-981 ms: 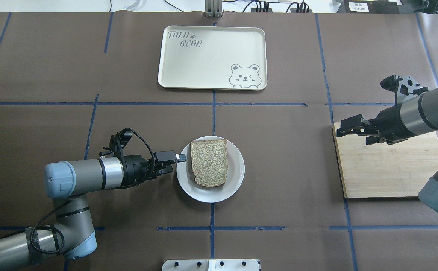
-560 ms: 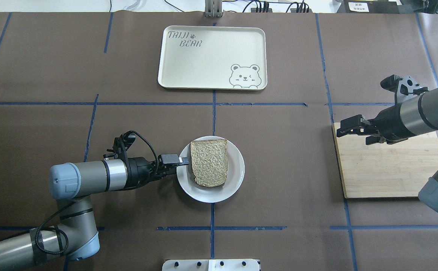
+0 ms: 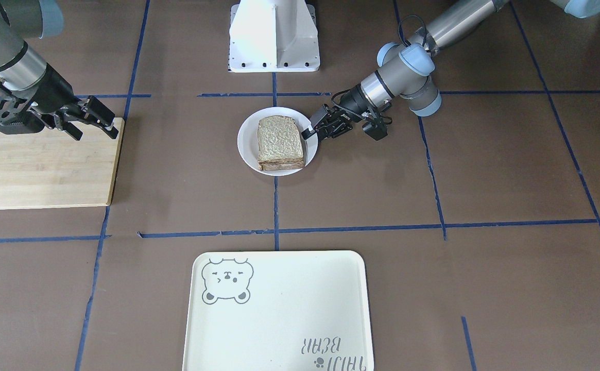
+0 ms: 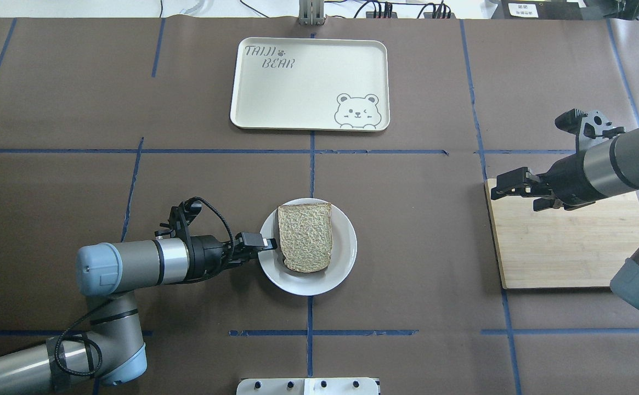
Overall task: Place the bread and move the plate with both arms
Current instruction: 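Slide the left gripper fingers onto the plate rim nearest it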
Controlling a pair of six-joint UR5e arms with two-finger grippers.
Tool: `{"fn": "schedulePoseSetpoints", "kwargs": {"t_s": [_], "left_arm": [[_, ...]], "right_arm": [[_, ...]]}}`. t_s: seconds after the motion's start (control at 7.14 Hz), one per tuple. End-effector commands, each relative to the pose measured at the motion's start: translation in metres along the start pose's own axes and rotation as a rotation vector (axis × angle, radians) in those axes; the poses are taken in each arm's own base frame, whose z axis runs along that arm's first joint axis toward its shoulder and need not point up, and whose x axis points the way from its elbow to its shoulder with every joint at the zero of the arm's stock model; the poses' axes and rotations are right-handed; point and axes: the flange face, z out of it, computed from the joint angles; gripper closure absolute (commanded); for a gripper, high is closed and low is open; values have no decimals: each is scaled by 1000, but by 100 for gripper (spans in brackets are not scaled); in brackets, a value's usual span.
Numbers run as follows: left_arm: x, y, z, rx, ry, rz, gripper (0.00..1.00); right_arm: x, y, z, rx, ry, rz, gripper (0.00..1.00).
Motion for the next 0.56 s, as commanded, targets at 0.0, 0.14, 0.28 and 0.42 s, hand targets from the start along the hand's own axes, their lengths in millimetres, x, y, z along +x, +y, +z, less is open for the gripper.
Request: {"fn": "schedulePoseSetpoints", "kwargs": {"t_s": [0.0,0.14,0.28,0.42], "left_arm": [[-1,3,1,-5,-1,-2,50],[-2,4,2,-6,-2,-4,51],[-2,5,2,-8,-3,-4,53],[-4,5,3,-9,-6,-4,54]], "right_arm": [[0,0,0,0,0,0,0],[0,0,0,0,0,0,0],[0,0,0,-1,0,0,0],[0,0,0,-1,0,0,0]]}}
